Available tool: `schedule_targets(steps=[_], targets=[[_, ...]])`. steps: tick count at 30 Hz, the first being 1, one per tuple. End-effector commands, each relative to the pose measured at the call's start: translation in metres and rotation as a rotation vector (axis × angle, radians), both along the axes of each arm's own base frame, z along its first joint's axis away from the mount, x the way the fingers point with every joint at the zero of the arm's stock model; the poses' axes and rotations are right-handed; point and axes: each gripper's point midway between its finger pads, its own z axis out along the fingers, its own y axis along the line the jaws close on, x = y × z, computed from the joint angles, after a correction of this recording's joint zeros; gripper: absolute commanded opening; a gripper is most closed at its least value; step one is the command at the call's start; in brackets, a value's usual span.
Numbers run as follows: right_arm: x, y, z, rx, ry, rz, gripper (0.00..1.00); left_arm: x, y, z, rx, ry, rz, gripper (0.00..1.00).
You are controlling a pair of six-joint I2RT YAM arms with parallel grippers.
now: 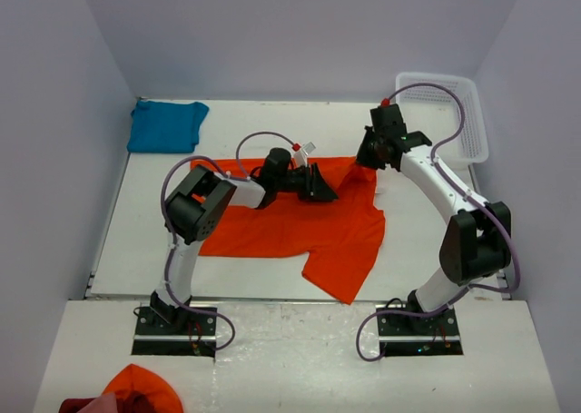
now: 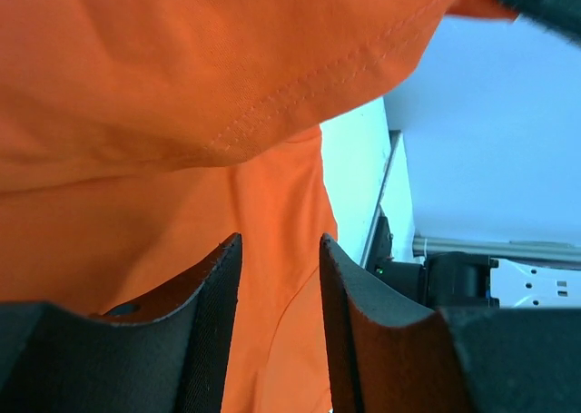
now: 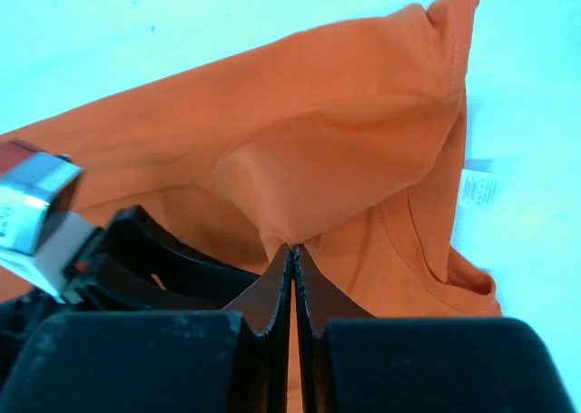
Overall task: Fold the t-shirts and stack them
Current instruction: Flatten out the tshirt
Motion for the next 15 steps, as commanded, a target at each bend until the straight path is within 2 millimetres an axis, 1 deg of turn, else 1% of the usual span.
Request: schedule_targets(steps=[1,4,8,10,11,13,14,15], targets=[[0.010,0.006,0.027,0.019,-0.056,0.038,0.00,-0.005,-0.013,0.010,-0.069,-0.021,-0.041,0.41],[0.013,0.009,0.031,0.029,-0.061,0.054,0.00,-0.005,-0.015,0.002,-0.063,-0.008,-0.026,0.42],[0.017,0.010,0.034,0.032,-0.068,0.051,0.00,-0.002,-0.010,-0.012,-0.030,0.003,0.024,0.44],[0.019,0.010,0.036,0.034,-0.074,0.051,0.00,0.005,-0.006,-0.017,-0.004,-0.008,0.074,0.45],[0.018,0.014,0.037,0.053,-0.070,0.067,0.00,0.006,-0.005,-0.020,0.005,-0.011,0.087,0.46],[0.017,0.016,0.040,0.061,-0.074,0.075,0.00,0.010,-0.004,-0.022,0.003,-0.023,0.106,0.46],[0.016,0.018,0.040,0.066,-0.075,0.081,0.00,0.012,-0.007,-0.016,-0.023,-0.042,0.110,0.46],[0.015,0.018,0.041,0.070,-0.075,0.082,0.00,0.012,-0.007,-0.018,-0.036,-0.039,0.104,0.46]])
